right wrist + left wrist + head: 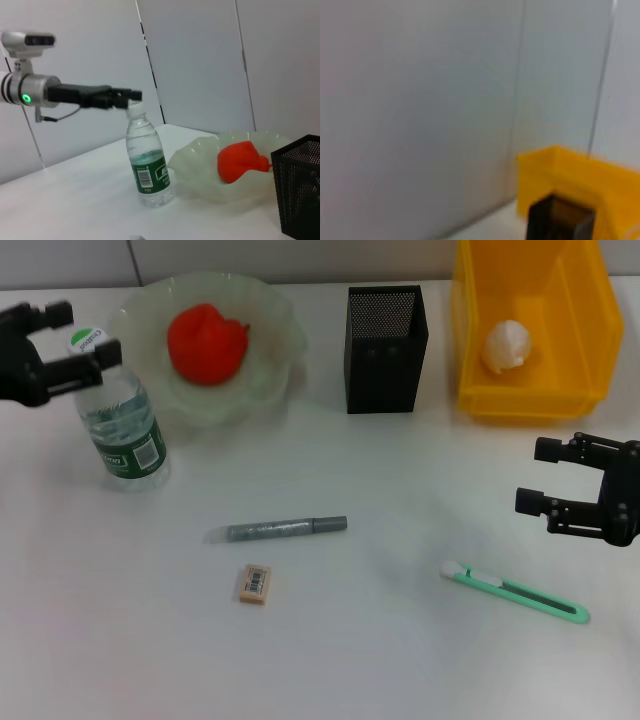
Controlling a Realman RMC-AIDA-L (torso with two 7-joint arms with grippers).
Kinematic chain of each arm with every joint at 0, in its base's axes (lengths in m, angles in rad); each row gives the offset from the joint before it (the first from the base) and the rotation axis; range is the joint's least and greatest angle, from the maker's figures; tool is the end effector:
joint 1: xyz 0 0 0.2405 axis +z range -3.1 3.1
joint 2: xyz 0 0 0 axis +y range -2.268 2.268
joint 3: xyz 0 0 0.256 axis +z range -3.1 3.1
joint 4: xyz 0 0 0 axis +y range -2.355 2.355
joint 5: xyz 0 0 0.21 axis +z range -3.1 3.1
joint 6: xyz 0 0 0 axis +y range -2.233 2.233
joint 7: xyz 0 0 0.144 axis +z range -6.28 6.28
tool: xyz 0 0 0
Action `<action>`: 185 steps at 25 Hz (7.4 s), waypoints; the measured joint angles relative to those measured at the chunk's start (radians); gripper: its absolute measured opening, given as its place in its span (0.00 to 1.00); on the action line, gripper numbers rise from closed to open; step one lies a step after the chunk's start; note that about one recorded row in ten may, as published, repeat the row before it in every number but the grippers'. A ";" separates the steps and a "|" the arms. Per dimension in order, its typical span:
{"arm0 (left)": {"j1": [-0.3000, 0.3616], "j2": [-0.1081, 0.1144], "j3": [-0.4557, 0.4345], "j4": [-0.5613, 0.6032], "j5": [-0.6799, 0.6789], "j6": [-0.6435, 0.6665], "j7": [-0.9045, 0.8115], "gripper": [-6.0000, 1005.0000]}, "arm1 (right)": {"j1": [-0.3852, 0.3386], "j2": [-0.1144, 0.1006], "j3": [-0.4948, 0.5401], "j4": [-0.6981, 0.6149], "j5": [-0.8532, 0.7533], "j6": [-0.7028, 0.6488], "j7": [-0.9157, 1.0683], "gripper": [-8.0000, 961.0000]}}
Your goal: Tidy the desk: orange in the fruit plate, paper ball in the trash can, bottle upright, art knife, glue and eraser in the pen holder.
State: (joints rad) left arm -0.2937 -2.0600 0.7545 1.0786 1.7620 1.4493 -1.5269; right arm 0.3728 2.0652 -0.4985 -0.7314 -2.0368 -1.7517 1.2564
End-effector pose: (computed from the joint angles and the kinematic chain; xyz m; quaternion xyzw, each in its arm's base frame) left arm -0.2788 0.3254 0.0943 -0.8941 -0.2052 -0.2475 0.3119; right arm 0.3060 0.2778 0.0390 -0.9246 0.2047 0.2711 0.1724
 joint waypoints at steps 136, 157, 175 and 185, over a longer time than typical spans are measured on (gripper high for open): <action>-0.108 0.001 -0.058 -0.649 0.190 0.302 0.618 0.81 | 0.344 0.015 -0.508 -0.042 0.488 0.749 0.306 0.19; -0.116 0.000 -0.092 -0.647 0.189 0.315 0.617 0.81 | 0.380 0.018 -0.506 0.109 0.592 0.827 0.104 0.19; -0.115 0.000 -0.103 -0.649 0.189 0.315 0.626 0.81 | 0.385 0.018 -0.516 0.127 0.604 0.819 0.088 0.35; -0.109 0.002 -0.103 -0.649 0.187 0.324 0.624 0.81 | 0.299 0.009 -0.504 0.101 0.827 0.638 0.107 0.65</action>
State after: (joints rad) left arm -0.4024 -2.0579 0.6519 0.4296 1.9494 1.7731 -0.9025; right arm 0.6718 2.0741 -1.0022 -0.6309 -1.2093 -1.1138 1.3637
